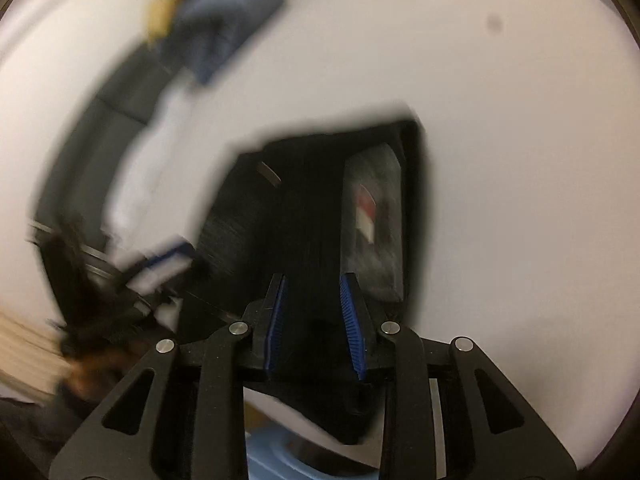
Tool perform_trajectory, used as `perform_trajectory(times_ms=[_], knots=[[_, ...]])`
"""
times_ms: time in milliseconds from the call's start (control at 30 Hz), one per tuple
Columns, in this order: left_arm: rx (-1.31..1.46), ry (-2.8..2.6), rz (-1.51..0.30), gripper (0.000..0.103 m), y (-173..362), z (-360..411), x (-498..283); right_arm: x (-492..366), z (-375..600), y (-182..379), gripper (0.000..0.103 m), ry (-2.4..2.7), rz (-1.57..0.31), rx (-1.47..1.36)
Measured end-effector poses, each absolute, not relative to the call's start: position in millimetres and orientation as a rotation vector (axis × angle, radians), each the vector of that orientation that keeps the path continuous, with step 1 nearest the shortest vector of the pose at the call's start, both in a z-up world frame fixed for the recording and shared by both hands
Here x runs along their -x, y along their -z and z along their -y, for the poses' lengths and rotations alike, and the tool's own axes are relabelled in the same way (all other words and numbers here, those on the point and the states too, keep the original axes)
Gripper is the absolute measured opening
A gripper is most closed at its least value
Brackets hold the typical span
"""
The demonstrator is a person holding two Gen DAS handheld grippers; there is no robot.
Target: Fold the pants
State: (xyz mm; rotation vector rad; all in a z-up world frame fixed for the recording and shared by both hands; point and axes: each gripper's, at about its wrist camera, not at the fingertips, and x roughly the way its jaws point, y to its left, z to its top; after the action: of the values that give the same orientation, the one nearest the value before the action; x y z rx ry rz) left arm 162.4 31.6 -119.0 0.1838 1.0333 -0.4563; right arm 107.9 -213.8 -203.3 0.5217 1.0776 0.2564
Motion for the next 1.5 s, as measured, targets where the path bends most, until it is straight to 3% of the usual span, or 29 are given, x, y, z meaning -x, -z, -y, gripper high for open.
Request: perform_trajectory(times_ms=[233,467,633,1000,1167,1500], knots=[[-0.225,0.424,-1.054,0.073,120.7,-39.9,-168.4,-72.9,214.0,191.5,0.023,-0.204,-1.006,-0.524],[-0.235,0.421,-1.053,0.073,122.9,-36.8,-163.8,-74.7,190.0,144.1,0.024,-0.162,-0.949,-0.327],[-0.245,0.418,-1.051,0.073,123.8,-39.9,-163.8,-89.4,159.1,182.2,0.024,-0.096,-1.063,-0.149],[-0.215,0.437,-0.976,0.073,88.0,-3.2,-184.7,-48.8,159.6,186.0,0.023,-0.068,-0.962,-0.154],[-0.213,0.426,-1.070,0.073,125.2,3.5,-214.6,-54.5,147.6,186.7,0.024,-0.037,-0.968,-0.094],[-0.279,0.430,-0.978,0.076,135.9,-12.0,-141.3,-57.0,150.0,187.7,0.024,-0.032,-0.960,-0.131]])
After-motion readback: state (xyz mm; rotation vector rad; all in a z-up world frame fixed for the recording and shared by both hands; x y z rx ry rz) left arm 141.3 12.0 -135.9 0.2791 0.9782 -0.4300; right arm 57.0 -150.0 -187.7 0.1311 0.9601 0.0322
